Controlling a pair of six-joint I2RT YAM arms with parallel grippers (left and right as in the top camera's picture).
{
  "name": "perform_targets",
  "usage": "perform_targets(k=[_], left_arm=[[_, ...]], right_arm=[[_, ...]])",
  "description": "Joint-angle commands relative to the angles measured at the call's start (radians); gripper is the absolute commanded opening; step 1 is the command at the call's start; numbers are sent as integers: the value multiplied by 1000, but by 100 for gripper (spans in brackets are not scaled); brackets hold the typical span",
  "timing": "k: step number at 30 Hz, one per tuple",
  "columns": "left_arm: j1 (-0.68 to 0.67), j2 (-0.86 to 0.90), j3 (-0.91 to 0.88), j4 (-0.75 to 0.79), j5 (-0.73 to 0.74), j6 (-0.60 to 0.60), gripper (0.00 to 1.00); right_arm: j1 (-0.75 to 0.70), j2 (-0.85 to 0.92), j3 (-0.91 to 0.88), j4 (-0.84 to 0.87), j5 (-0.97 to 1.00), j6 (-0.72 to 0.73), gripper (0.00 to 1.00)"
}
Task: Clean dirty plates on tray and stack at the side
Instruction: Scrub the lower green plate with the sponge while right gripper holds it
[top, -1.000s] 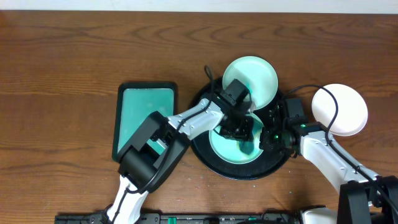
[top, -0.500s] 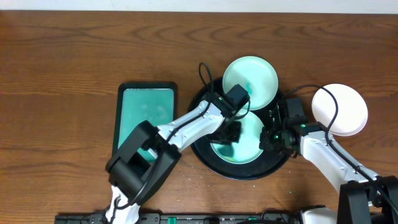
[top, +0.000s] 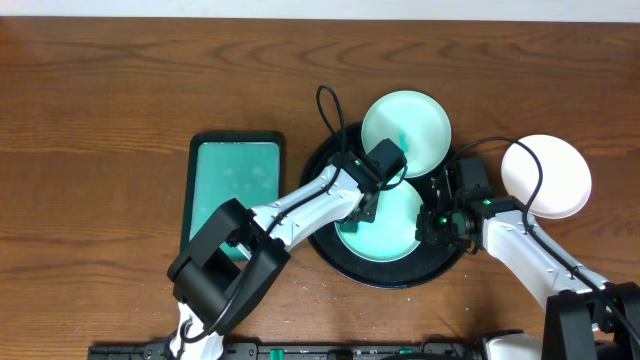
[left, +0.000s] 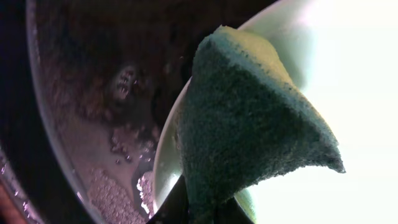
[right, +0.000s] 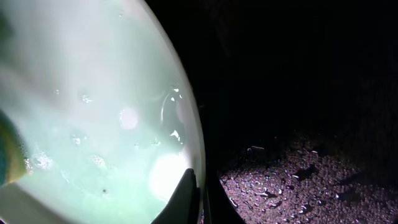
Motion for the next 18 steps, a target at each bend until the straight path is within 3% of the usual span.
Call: perform_targets(k=[1,5,8,18], left_arm=[[46,23,-22,50,2,27,7],[37,23,-41,187,430,27,7],[14,28,-54,281,605,27,7],[-27,32,-55,235,656,99,7]], right_arm=[[6,2,1,-1,21,-17,1],[6,2,1,-4,21,-17,1],[6,2,1,-3,21,-17,1],[6,2,1,-8,21,-16,1]])
